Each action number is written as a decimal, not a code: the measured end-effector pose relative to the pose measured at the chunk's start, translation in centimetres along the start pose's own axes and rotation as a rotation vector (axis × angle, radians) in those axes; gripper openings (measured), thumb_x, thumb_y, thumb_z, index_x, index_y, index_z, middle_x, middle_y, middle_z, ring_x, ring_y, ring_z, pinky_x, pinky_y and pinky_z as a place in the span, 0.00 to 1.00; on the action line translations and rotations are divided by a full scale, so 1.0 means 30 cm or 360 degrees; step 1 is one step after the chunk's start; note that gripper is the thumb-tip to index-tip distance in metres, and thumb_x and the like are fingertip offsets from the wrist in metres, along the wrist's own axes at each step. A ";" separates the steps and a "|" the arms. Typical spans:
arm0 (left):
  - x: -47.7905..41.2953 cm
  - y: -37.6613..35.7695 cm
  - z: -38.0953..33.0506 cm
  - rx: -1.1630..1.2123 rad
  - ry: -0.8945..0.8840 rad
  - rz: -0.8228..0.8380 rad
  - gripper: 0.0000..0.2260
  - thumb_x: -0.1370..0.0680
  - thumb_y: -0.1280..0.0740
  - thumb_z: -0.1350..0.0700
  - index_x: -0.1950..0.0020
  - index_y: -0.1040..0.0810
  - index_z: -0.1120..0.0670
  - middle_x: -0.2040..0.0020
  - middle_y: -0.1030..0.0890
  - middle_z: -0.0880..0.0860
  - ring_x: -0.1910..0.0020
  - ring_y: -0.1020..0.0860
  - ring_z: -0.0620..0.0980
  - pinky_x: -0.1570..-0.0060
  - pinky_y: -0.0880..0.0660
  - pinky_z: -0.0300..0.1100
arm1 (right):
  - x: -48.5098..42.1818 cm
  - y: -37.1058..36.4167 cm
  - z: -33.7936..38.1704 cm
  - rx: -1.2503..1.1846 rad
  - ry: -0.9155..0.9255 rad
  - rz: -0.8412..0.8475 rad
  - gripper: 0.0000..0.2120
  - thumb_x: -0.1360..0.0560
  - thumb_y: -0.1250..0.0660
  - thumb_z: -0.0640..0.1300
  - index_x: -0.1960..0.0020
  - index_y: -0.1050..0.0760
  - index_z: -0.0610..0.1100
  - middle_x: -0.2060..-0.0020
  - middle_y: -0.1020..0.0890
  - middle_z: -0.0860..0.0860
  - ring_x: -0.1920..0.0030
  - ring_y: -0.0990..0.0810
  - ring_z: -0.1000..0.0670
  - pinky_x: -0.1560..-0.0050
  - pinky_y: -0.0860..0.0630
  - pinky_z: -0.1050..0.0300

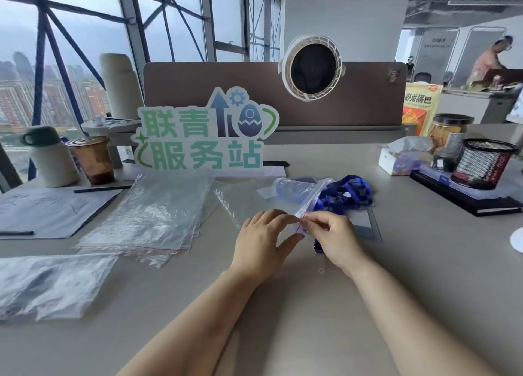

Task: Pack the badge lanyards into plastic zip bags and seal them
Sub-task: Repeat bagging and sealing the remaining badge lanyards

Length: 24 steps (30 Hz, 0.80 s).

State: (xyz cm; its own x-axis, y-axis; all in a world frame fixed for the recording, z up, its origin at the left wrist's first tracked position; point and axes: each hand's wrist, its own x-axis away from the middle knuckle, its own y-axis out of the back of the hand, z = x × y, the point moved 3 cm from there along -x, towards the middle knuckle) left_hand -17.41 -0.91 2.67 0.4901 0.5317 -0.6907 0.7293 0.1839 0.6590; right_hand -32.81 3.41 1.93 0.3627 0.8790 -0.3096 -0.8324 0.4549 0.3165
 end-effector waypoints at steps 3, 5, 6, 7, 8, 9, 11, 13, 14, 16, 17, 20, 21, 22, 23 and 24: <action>0.002 -0.001 0.015 0.0143 0.0065 -0.0005 0.13 0.28 0.34 0.41 0.48 0.21 0.46 0.53 0.20 0.42 0.57 0.22 0.45 0.54 0.25 0.41 | 0.004 -0.003 0.001 -0.0014 0.0019 0.0016 0.05 0.26 0.32 0.47 0.51 0.19 0.49 0.58 0.16 0.54 0.54 0.19 0.55 0.50 0.24 0.61; 0.000 0.005 0.016 0.0202 0.0074 -0.0002 0.12 0.29 0.30 0.43 0.50 0.20 0.48 0.54 0.19 0.43 0.59 0.22 0.43 0.55 0.26 0.39 | 0.004 -0.001 0.006 -0.0037 0.0026 0.0018 0.02 0.26 0.30 0.46 0.55 0.19 0.51 0.60 0.16 0.55 0.56 0.19 0.57 0.52 0.26 0.63; -0.002 0.007 0.016 0.0214 0.0092 0.0011 0.12 0.29 0.28 0.45 0.50 0.19 0.48 0.55 0.19 0.43 0.59 0.22 0.43 0.56 0.27 0.37 | 0.004 -0.001 0.008 -0.0038 0.0030 0.0026 0.02 0.27 0.30 0.46 0.56 0.19 0.52 0.61 0.16 0.55 0.57 0.20 0.57 0.52 0.25 0.63; -0.003 0.008 0.018 0.0228 0.0121 0.0034 0.10 0.29 0.28 0.46 0.51 0.19 0.48 0.55 0.19 0.43 0.60 0.23 0.41 0.57 0.28 0.35 | 0.002 -0.002 0.007 -0.0026 0.0033 0.0036 0.02 0.28 0.29 0.46 0.57 0.19 0.52 0.62 0.16 0.55 0.59 0.20 0.57 0.53 0.25 0.62; -0.004 0.007 0.021 0.0254 0.0165 0.0066 0.09 0.29 0.27 0.47 0.52 0.19 0.48 0.56 0.19 0.42 0.60 0.23 0.39 0.58 0.29 0.33 | 0.002 -0.003 0.007 -0.0007 0.0035 0.0044 0.01 0.28 0.29 0.46 0.58 0.19 0.52 0.63 0.17 0.55 0.60 0.21 0.57 0.55 0.25 0.60; -0.002 0.004 0.025 0.0300 0.0214 0.0097 0.07 0.28 0.28 0.48 0.52 0.19 0.47 0.56 0.20 0.41 0.60 0.23 0.38 0.59 0.29 0.31 | 0.003 -0.004 0.007 0.0006 0.0037 0.0050 0.01 0.28 0.28 0.47 0.59 0.19 0.51 0.65 0.18 0.55 0.62 0.22 0.57 0.57 0.25 0.60; 0.002 -0.004 0.033 0.0426 0.0300 0.0137 0.04 0.27 0.29 0.51 0.53 0.18 0.47 0.58 0.20 0.41 0.61 0.23 0.36 0.61 0.29 0.29 | 0.006 -0.010 0.004 -0.0003 0.0034 0.0049 0.03 0.29 0.28 0.48 0.61 0.20 0.51 0.67 0.19 0.56 0.65 0.24 0.58 0.59 0.26 0.59; 0.003 -0.010 0.037 0.0538 0.0356 0.0136 0.04 0.26 0.29 0.54 0.54 0.17 0.48 0.60 0.21 0.40 0.62 0.23 0.36 0.62 0.30 0.28 | 0.008 -0.012 0.007 0.0001 0.0051 0.0037 0.04 0.29 0.28 0.49 0.62 0.20 0.50 0.66 0.19 0.54 0.64 0.24 0.56 0.58 0.25 0.57; 0.002 -0.010 0.037 0.0592 0.0379 0.0138 0.04 0.26 0.30 0.55 0.54 0.17 0.49 0.61 0.21 0.40 0.63 0.23 0.37 0.62 0.30 0.28 | 0.007 -0.010 0.010 0.0009 0.0075 0.0031 0.05 0.30 0.28 0.49 0.62 0.20 0.49 0.65 0.18 0.52 0.62 0.23 0.54 0.57 0.25 0.55; -0.001 -0.007 0.033 0.0698 0.0423 0.0163 0.04 0.25 0.31 0.57 0.54 0.16 0.51 0.62 0.20 0.42 0.65 0.22 0.39 0.61 0.27 0.32 | 0.006 -0.006 0.014 0.0027 0.0124 0.0014 0.05 0.30 0.28 0.50 0.62 0.20 0.49 0.64 0.18 0.50 0.61 0.22 0.50 0.53 0.24 0.52; -0.002 -0.004 0.031 0.0756 0.0460 0.0179 0.04 0.25 0.31 0.58 0.55 0.17 0.51 0.62 0.18 0.44 0.65 0.20 0.40 0.60 0.24 0.36 | 0.005 -0.006 0.015 0.0039 0.0146 0.0011 0.05 0.30 0.28 0.50 0.62 0.21 0.49 0.64 0.18 0.50 0.61 0.22 0.49 0.53 0.24 0.50; -0.001 0.007 0.026 0.0867 0.0593 0.0166 0.08 0.25 0.33 0.60 0.61 0.19 0.49 0.65 0.17 0.47 0.66 0.18 0.44 0.59 0.23 0.39 | 0.005 -0.012 0.012 0.0137 0.0205 0.0032 0.07 0.30 0.29 0.53 0.61 0.21 0.50 0.64 0.18 0.50 0.59 0.21 0.46 0.51 0.24 0.46; -0.001 0.009 0.027 0.0861 0.0602 0.0154 0.09 0.25 0.34 0.60 0.62 0.20 0.48 0.66 0.17 0.48 0.67 0.19 0.44 0.60 0.23 0.38 | 0.002 -0.014 0.007 0.0185 0.0225 0.0028 0.07 0.29 0.30 0.54 0.60 0.21 0.50 0.64 0.18 0.51 0.59 0.21 0.47 0.50 0.24 0.44; -0.003 0.009 0.026 0.0842 0.0587 0.0155 0.08 0.25 0.34 0.60 0.62 0.20 0.49 0.67 0.18 0.47 0.67 0.19 0.44 0.60 0.24 0.38 | 0.000 -0.016 0.006 0.0232 0.0248 0.0018 0.08 0.29 0.31 0.55 0.59 0.21 0.51 0.64 0.18 0.52 0.59 0.21 0.49 0.49 0.25 0.43; -0.003 0.009 0.023 0.0836 0.0561 0.0170 0.07 0.25 0.33 0.59 0.61 0.19 0.50 0.67 0.18 0.47 0.66 0.19 0.44 0.60 0.24 0.38 | -0.001 -0.016 0.007 0.0271 0.0271 0.0014 0.10 0.28 0.32 0.58 0.58 0.21 0.52 0.64 0.17 0.54 0.58 0.20 0.50 0.48 0.25 0.43; -0.005 0.009 0.020 0.0850 0.0538 0.0192 0.05 0.25 0.32 0.56 0.60 0.19 0.50 0.66 0.17 0.47 0.66 0.20 0.44 0.60 0.24 0.38 | -0.001 -0.016 0.011 0.0297 0.0286 0.0015 0.13 0.29 0.35 0.62 0.57 0.21 0.53 0.63 0.17 0.57 0.57 0.20 0.51 0.47 0.25 0.43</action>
State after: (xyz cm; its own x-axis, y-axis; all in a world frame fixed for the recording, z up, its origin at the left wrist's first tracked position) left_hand -16.98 -1.44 2.78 0.4697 0.7701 -0.4316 0.8584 -0.2843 0.4270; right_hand -32.27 3.22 2.07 0.2608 0.8515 -0.4550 -0.7376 0.4798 0.4751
